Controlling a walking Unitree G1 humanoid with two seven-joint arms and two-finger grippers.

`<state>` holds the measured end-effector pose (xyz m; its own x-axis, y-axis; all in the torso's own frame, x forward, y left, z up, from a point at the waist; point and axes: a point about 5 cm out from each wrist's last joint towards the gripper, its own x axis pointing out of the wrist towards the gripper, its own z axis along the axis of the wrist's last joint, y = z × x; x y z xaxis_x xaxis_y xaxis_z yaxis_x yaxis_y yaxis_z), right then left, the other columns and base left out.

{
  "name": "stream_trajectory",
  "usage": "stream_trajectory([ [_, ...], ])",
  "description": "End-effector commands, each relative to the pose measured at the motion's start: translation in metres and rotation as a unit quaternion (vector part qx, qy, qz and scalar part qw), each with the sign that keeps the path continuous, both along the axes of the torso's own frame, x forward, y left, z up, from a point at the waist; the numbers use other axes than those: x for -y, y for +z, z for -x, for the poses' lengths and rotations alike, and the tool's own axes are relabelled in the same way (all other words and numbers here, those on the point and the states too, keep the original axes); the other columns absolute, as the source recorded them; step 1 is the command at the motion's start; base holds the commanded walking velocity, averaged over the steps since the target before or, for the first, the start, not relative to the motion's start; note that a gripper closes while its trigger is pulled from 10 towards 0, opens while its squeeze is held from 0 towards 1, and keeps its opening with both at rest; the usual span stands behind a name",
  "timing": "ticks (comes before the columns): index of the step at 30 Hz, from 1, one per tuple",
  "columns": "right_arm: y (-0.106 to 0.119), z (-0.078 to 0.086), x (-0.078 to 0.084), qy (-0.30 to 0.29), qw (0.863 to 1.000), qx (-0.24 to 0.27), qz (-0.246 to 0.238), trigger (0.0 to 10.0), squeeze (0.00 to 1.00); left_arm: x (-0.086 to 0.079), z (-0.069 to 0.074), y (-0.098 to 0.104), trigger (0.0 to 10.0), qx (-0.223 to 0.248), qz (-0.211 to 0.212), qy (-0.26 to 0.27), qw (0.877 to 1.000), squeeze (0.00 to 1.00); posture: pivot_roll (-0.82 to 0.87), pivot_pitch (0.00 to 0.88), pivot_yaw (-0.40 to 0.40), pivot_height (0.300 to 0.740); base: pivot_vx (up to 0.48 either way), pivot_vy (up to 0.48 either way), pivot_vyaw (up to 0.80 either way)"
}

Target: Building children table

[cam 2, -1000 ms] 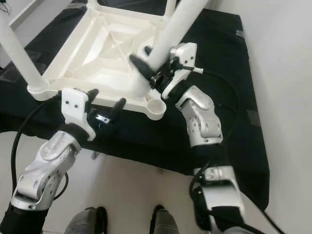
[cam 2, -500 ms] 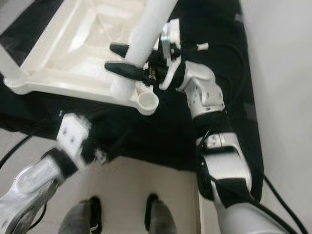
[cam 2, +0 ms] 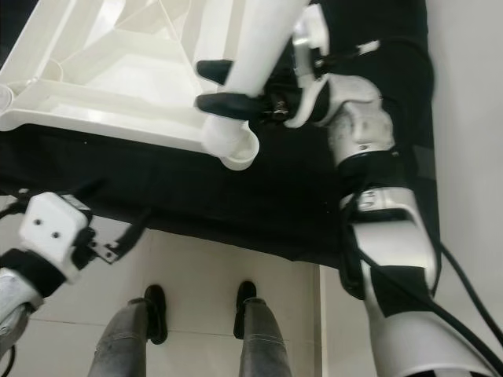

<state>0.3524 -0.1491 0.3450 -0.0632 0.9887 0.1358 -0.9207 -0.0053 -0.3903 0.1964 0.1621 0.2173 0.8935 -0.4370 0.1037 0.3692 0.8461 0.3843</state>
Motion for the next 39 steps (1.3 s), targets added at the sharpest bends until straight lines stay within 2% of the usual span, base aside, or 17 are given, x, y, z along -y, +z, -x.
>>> stream_trajectory([
  [1, 0.006, 0.006, 0.002, 0.019, 1.0, 0.017, -0.002, 10.0, 0.0, -0.001, 0.006, -0.001, 10.0, -0.008, -0.014, -0.001, 1.0, 0.0, 0.14, 0.511, -0.1, 0.74, 0.0, 0.0, 0.0],
  [6, 0.009, 0.007, -0.005, 0.02, 0.999, 0.045, 0.018, 10.0, 0.0, 0.0, 0.01, -0.001, 10.0, -0.021, -0.017, -0.01, 1.0, 0.0, 0.13, 0.528, -0.095, 0.74, 0.0, 0.0, 0.0],
  [7, 0.013, 0.005, -0.012, 0.025, 0.998, 0.057, 0.024, 10.0, 0.0, 0.007, 0.011, -0.001, 10.0, -0.038, -0.013, -0.044, 0.998, 0.0, 0.13, 0.531, -0.096, 0.74, 0.0, 0.0, 0.0],
  [9, 0.014, 0.005, -0.015, 0.027, 0.998, 0.06, 0.025, 10.0, 0.0, 0.01, 0.011, -0.001, 10.0, -0.042, -0.011, -0.052, 0.998, 0.0, 0.13, 0.531, -0.096, 0.74, 0.0, 0.0, 0.0],
  [17, 0.013, 0.002, -0.03, 0.034, 0.996, 0.07, 0.048, 10.0, 0.0, 0.011, 0.006, 0.006, 10.0, -0.033, -0.008, -0.066, 0.997, 0.0, 0.16, 0.552, -0.099, 0.74, 0.0, 0.0, 0.0],
  [25, 0.008, -0.002, -0.032, 0.025, 0.995, 0.073, 0.067, 10.0, 0.0, 0.014, 0.008, 0.009, 10.0, -0.029, -0.004, -0.072, 0.997, 0.0, 0.17, 0.563, -0.101, 0.74, 0.0, 0.0, 0.0],
  [35, 0.008, -0.006, -0.02, 0.002, 0.995, 0.063, 0.079, 10.0, 0.0, 0.015, 0.011, 0.011, 10.0, -0.033, -0.007, -0.075, 0.997, 0.0, 0.17, 0.571, -0.101, 0.74, 0.0, 0.0, 0.0],
  [36, 0.01, -0.008, -0.007, -0.023, 0.995, 0.058, 0.082, 10.0, 0.0, 0.016, 0.011, 0.01, 10.0, -0.035, -0.006, -0.077, 0.996, 0.0, 0.17, 0.572, -0.101, 0.74, 0.0, 0.0, 0.0],
  [39, 0.011, -0.009, 0.0, -0.033, 0.995, 0.055, 0.081, 10.0, 0.0, 0.017, 0.011, 0.01, 10.0, -0.037, -0.005, -0.079, 0.996, 0.0, 0.17, 0.572, -0.099, 0.74, 0.0, 0.0, 0.0],
])
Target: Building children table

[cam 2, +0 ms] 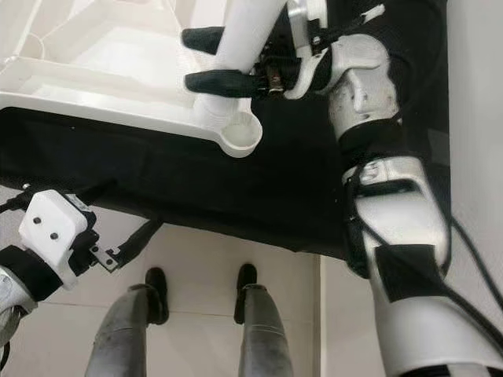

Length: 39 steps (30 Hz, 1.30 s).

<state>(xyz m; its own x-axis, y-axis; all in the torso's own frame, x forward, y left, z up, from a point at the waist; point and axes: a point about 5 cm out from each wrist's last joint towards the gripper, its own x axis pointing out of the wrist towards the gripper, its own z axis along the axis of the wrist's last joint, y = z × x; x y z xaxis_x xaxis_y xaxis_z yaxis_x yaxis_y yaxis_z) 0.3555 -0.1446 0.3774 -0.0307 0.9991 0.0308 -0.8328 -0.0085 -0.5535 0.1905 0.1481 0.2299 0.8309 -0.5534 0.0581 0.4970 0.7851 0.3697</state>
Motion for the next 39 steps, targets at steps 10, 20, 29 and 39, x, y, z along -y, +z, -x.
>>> stream_trajectory([
  [10, -0.031, -0.002, 0.0, 0.009, 0.997, -0.065, 0.05, 10.0, 0.0, 0.007, 0.003, -0.002, 10.0, -0.014, 0.002, -0.021, 1.0, 0.0, 0.17, 0.566, -0.095, 0.74, 0.0, 0.0, 0.0],
  [20, -0.033, 0.0, 0.002, 0.014, 0.995, -0.078, 0.063, 10.0, 0.0, 0.008, 0.004, 0.0, 10.0, -0.009, 0.002, -0.025, 1.0, 0.0, 0.16, 0.56, -0.098, 0.74, 0.0, 0.0, 0.0],
  [29, -0.036, 0.005, 0.014, 0.008, 0.99, -0.104, 0.092, 10.0, 0.0, 0.01, 0.007, 0.005, 10.0, 0.005, -0.011, -0.046, 0.999, 0.0, 0.16, 0.558, -0.103, 0.74, 0.0, 0.0, 0.0],
  [39, -0.043, 0.011, 0.008, 0.037, 0.987, -0.119, 0.103, 10.0, 0.0, 0.012, 0.006, 0.003, 10.0, 0.005, -0.012, -0.052, 0.999, 0.0, 0.16, 0.552, -0.102, 0.74, 0.0, 0.0, 0.0],
])
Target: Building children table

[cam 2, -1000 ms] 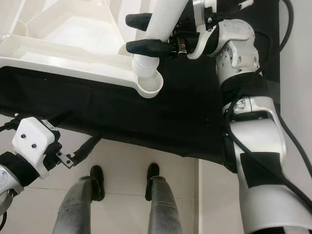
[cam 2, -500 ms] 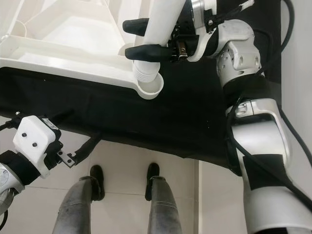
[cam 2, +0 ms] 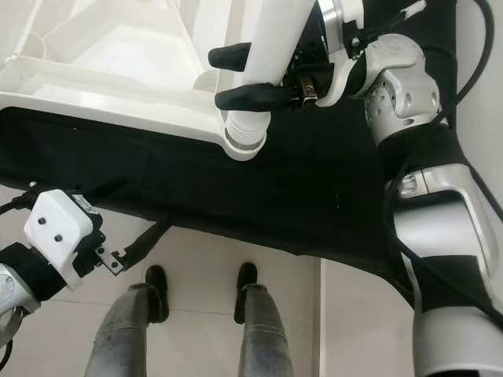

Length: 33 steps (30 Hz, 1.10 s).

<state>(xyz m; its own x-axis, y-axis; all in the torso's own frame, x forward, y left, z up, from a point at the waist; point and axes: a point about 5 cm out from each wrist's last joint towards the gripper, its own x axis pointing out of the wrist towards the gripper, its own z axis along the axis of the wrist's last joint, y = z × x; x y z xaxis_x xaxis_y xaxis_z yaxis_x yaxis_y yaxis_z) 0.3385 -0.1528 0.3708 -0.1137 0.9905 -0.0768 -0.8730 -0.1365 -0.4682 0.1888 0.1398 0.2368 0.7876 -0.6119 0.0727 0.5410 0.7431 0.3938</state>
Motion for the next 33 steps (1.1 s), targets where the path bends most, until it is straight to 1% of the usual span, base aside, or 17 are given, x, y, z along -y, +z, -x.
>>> stream_trajectory([
  [1, -0.036, -0.006, 0.0, -0.005, 0.996, -0.072, 0.05, 10.0, 0.0, 0.003, 0.004, -0.004, 10.0, -0.009, -0.006, -0.016, 1.0, 0.0, 0.16, 0.552, -0.102, 0.74, 0.0, 0.0, 0.0],
  [3, -0.038, -0.005, -0.001, 0.001, 0.996, -0.074, 0.053, 10.0, 0.0, 0.003, 0.004, -0.004, 10.0, -0.009, -0.006, -0.017, 1.0, 0.0, 0.16, 0.551, -0.102, 0.74, 0.0, 0.0, 0.0],
  [6, -0.043, 0.0, -0.008, 0.024, 0.994, -0.083, 0.066, 10.0, 0.0, 0.004, 0.004, -0.004, 10.0, -0.008, -0.006, -0.018, 1.0, 0.0, 0.16, 0.55, -0.104, 0.74, 0.0, 0.0, 0.0],
  [16, -0.046, 0.005, -0.014, 0.049, 0.992, -0.091, 0.078, 10.0, 0.0, 0.006, 0.004, -0.004, 10.0, -0.006, -0.006, -0.021, 1.0, 0.0, 0.15, 0.546, -0.109, 0.74, 0.0, 0.0, 0.0],
  [21, -0.047, 0.004, -0.016, 0.049, 0.992, -0.091, 0.076, 10.0, 0.0, 0.006, 0.003, -0.004, 10.0, -0.005, -0.006, -0.021, 1.0, 0.0, 0.15, 0.546, -0.111, 0.74, 0.0, 0.0, 0.0],
  [24, -0.046, -0.002, -0.017, 0.036, 0.994, -0.078, 0.07, 10.0, 0.0, 0.007, 0.003, -0.004, 10.0, -0.004, -0.006, -0.022, 1.0, 0.0, 0.15, 0.546, -0.112, 0.74, 0.0, 0.0, 0.0],
  [28, -0.043, -0.007, -0.014, 0.02, 0.996, -0.066, 0.06, 10.0, 0.0, 0.007, 0.003, -0.004, 10.0, -0.004, -0.006, -0.023, 1.0, 0.0, 0.15, 0.546, -0.112, 0.74, 0.0, 0.0, 0.0],
  [33, -0.041, -0.008, -0.012, 0.013, 0.996, -0.06, 0.058, 10.0, 0.0, 0.007, 0.003, -0.004, 10.0, -0.003, -0.008, -0.023, 1.0, 0.0, 0.15, 0.546, -0.109, 0.74, 0.0, 0.0, 0.0],
])
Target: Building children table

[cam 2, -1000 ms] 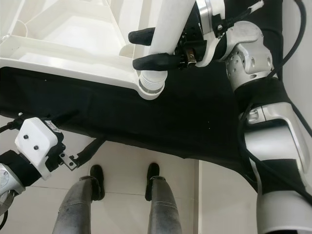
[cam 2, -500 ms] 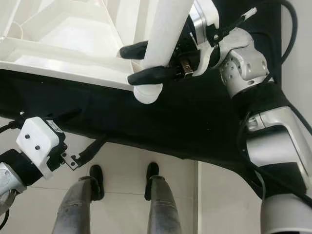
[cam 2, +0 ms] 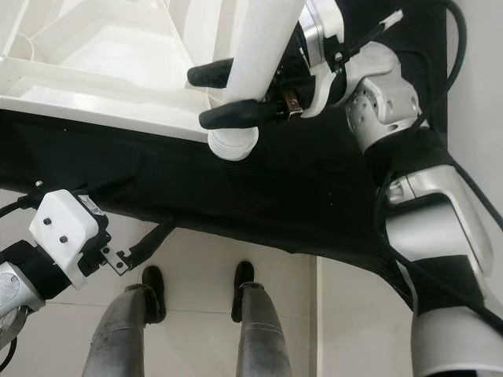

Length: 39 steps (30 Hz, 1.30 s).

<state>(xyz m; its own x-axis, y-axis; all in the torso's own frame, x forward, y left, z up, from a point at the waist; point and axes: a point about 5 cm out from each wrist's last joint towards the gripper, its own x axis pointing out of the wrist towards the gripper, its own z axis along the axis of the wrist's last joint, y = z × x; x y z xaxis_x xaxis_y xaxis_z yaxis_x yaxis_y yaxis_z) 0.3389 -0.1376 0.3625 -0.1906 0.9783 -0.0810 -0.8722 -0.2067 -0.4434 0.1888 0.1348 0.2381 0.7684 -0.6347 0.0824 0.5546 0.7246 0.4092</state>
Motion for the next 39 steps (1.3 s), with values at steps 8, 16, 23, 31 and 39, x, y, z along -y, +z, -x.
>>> stream_trajectory([
  [8, -0.0328, -0.0088, 0.0049, -0.029, 0.997, -0.046, 0.06, 10.0, 0.0, 0.0029, 0.0027, -0.0048, 10.0, -0.01, -0.008, -0.011, 1.0, 0.0, 0.15, 0.545, -0.107, 0.74, 0.0, 0.0, 0.0],
  [16, -0.0356, -0.0129, 0.003, -0.039, 0.996, -0.038, 0.064, 10.0, 0.0, 0.0026, 0.0023, -0.004, 10.0, -0.007, -0.01, -0.012, 1.0, 0.0, 0.15, 0.543, -0.104, 0.74, 0.0, 0.0, 0.0],
  [23, -0.0326, -0.0139, 0.0051, -0.045, 0.997, -0.034, 0.061, 10.0, 0.0, 0.0031, 0.0024, -0.0036, 10.0, -0.006, -0.012, -0.014, 1.0, 0.0, 0.15, 0.538, -0.103, 0.74, 0.0, 0.0, 0.0],
  [31, -0.0343, -0.0137, 0.005, -0.045, 0.996, -0.034, 0.069, 10.0, 0.0, 0.0046, 0.002, -0.0031, 10.0, -0.004, -0.012, -0.018, 1.0, 0.0, 0.15, 0.534, -0.103, 0.74, 0.0, 0.0, 0.0],
  [39, -0.0387, -0.0152, -0.0023, -0.039, 0.996, -0.032, 0.076, 10.0, 0.0, 0.0054, 0.0015, -0.0028, 10.0, -0.003, -0.012, -0.02, 1.0, 0.0, 0.15, 0.535, -0.106, 0.74, 0.0, 0.0, 0.0],
])
